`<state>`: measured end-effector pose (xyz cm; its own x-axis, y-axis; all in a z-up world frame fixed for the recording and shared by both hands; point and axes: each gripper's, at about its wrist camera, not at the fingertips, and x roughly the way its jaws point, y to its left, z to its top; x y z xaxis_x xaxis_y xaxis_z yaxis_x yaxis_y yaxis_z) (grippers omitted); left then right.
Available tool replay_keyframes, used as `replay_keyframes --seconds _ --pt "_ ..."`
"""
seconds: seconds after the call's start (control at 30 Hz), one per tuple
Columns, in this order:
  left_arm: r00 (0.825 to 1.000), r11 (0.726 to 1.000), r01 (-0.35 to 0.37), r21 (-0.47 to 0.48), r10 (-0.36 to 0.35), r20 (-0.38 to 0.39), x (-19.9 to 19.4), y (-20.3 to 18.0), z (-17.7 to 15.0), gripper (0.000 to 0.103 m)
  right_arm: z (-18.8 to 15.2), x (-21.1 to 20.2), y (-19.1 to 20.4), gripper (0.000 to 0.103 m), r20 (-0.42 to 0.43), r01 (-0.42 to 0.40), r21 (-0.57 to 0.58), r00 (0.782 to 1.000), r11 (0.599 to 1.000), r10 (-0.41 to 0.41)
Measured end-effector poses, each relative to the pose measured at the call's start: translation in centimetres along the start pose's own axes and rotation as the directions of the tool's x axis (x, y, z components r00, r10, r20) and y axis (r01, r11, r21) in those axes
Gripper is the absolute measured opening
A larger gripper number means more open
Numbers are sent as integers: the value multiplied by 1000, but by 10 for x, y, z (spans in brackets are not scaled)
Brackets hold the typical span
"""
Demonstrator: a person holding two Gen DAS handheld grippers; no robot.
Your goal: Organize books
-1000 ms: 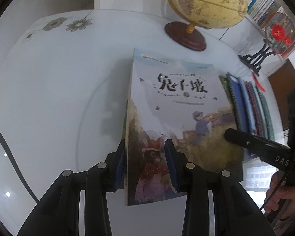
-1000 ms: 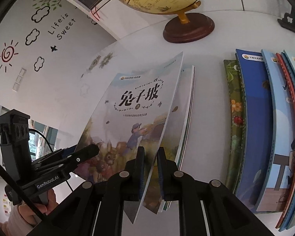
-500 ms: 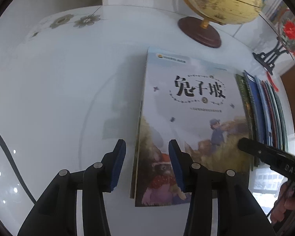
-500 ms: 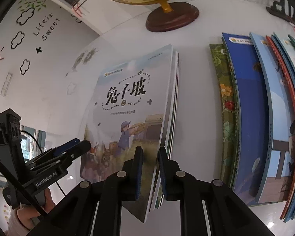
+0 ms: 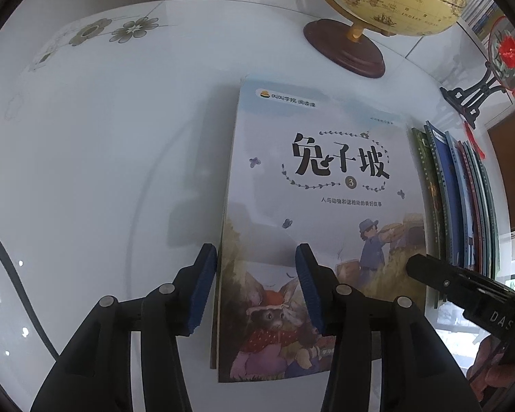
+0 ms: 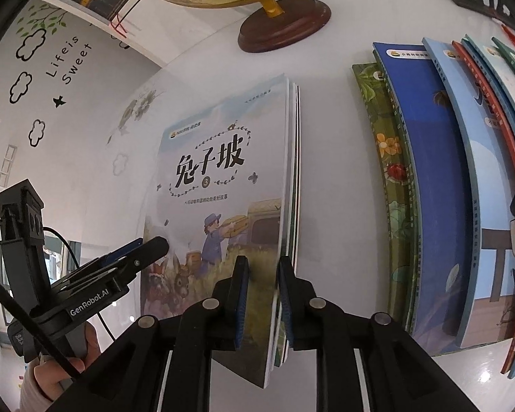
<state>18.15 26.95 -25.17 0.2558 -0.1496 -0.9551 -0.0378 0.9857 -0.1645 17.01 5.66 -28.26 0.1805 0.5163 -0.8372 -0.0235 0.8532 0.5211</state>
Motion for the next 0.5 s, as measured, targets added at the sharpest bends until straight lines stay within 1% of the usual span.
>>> replay_keyframes --seconds 0.2,0.33,0.43,0.5 --pt "1000 1000 -22 15 22 2 2 -5 8 45 -1 2 5 22 2 6 -8 1000 1000 -6" --pt "999 999 -32 34 32 4 2 -7 10 45 -2 1 2 23 8 0 6 1000 1000 0" --pt "1000 999 -29 46 29 7 3 -7 9 45 -2 1 2 23 5 1 -4 1000 1000 -1" --pt "1000 999 -15 39 15 -5 4 -4 11 45 -1 2 3 23 2 4 -11 1000 1000 -4"
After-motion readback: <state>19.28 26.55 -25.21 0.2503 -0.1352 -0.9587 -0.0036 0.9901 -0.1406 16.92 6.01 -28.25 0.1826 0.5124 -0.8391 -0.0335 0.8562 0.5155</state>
